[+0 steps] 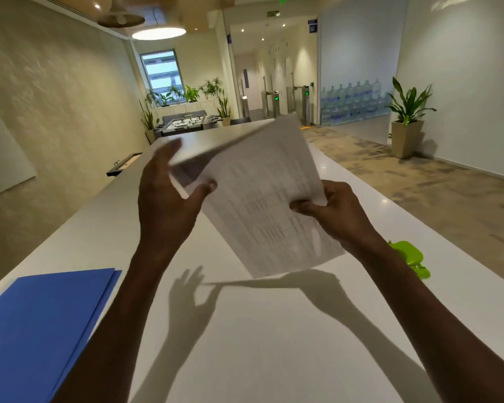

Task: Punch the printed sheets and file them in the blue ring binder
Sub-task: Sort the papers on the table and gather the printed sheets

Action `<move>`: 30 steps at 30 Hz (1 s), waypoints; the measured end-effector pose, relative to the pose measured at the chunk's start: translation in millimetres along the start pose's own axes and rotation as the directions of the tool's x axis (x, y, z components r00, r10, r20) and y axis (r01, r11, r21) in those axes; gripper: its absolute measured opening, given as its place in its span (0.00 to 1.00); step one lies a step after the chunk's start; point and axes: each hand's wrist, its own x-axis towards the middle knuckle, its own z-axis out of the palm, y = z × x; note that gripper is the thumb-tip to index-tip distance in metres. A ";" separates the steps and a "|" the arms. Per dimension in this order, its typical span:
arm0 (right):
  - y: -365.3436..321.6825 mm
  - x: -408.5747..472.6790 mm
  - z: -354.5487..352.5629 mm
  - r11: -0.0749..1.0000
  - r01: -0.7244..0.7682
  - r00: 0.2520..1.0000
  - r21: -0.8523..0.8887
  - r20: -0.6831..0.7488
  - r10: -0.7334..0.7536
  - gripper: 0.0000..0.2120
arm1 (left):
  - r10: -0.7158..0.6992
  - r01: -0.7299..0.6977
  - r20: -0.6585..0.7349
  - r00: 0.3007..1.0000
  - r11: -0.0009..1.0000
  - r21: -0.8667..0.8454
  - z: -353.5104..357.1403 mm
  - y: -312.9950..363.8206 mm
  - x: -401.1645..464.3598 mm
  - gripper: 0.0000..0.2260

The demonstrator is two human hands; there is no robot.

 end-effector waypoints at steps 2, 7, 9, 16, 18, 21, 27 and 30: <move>5.7 -0.8 2.4 0.986 -0.074 0.997 0.151 -0.026 0.079 0.09 | -0.266 0.265 0.033 0.963 0.927 -0.265 9.0 4.8 -9.3 0.41; 11.8 -7.0 17.3 0.960 -0.095 0.991 0.263 -0.064 0.115 0.11 | -0.427 0.599 0.423 0.799 0.628 -0.497 39.4 5.6 -54.0 0.20; 16.3 -10.5 21.1 0.960 -0.097 0.989 0.264 -0.084 0.124 0.09 | -0.451 0.598 0.392 0.802 0.614 -0.515 48.5 -0.6 -66.1 0.16; 78.3 -47.5 42.6 0.938 -0.305 0.948 0.166 -0.038 0.315 0.16 | -0.554 0.676 0.387 0.736 0.631 -0.381 74.4 -28.2 -109.1 0.18; 87.7 -54.7 45.3 0.928 -0.345 0.935 0.140 -0.038 0.354 0.18 | -0.567 0.685 0.386 0.727 0.638 -0.353 77.4 -29.4 -118.6 0.21; 81.4 -50.8 40.6 0.934 -0.335 0.938 0.120 -0.045 0.342 0.17 | -0.567 0.683 0.382 0.730 0.629 -0.370 77.5 -28.7 -115.4 0.22; 97.5 -61.5 42.9 0.917 -0.390 0.919 0.089 -0.035 0.394 0.17 | -0.570 0.719 0.449 0.688 0.618 -0.318 84.6 -30.8 -128.9 0.23; 107.0 -67.0 45.8 0.907 -0.418 0.906 0.054 -0.052 0.420 0.19 | -0.573 0.708 0.439 0.692 0.659 -0.255 87.6 -30.9 -131.6 0.23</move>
